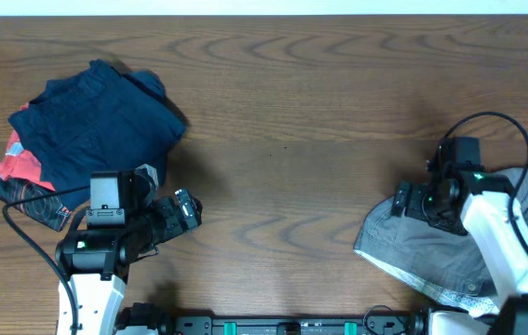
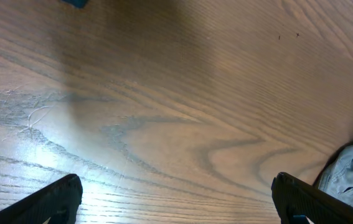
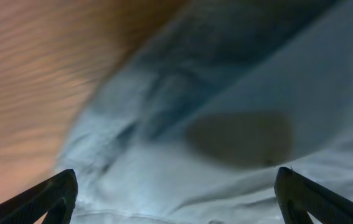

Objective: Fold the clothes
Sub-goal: 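Grasp the grey shorts with the right gripper and drag them leftward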

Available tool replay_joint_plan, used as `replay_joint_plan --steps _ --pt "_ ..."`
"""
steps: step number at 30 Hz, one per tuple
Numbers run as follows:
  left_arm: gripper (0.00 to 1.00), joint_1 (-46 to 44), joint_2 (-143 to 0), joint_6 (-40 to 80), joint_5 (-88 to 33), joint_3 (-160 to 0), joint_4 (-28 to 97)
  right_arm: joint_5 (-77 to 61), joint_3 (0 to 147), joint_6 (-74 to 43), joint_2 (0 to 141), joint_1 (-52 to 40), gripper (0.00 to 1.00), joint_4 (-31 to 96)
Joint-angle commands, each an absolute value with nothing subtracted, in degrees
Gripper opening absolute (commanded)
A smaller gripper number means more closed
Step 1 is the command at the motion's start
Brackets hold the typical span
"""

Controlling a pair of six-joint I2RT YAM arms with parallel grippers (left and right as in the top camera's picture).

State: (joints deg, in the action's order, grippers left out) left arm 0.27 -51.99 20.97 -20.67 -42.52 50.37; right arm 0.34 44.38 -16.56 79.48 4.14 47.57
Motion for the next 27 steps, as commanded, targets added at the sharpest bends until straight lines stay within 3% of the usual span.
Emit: replay_joint_plan --steps 1,3,5,8,10,15,24,27 --pt "0.98 0.2 -52.0 20.4 -21.2 -43.8 50.5 6.0 44.1 -24.8 81.5 3.7 0.99 46.0" --pt "0.98 0.2 -52.0 20.4 -21.2 -43.8 50.5 5.9 44.1 -26.5 83.3 3.7 0.97 45.0" --pt "0.98 0.2 -52.0 20.4 -21.2 -43.8 50.5 5.2 43.8 -26.8 85.0 3.7 0.84 43.4" --pt "0.98 0.2 -52.0 20.4 -21.2 -43.8 50.2 1.5 42.8 -26.7 87.3 3.7 0.27 40.6" --pt "0.98 0.2 -52.0 20.4 -21.2 -43.8 49.8 -1.5 42.4 -26.7 88.6 3.5 0.03 38.7" --pt "0.98 0.2 -52.0 20.4 -21.2 -43.8 46.6 -12.9 42.9 -23.9 88.3 1.1 0.01 28.7" --pt "0.98 0.2 -53.8 19.8 -21.3 -43.8 28.0 -26.0 47.5 -28.5 87.6 -7.2 0.01 1.7" --pt "0.98 -0.1 -56.4 19.8 -22.9 -43.8 24.9 -25.3 48.4 -28.0 87.6 -9.1 0.14 2.2"
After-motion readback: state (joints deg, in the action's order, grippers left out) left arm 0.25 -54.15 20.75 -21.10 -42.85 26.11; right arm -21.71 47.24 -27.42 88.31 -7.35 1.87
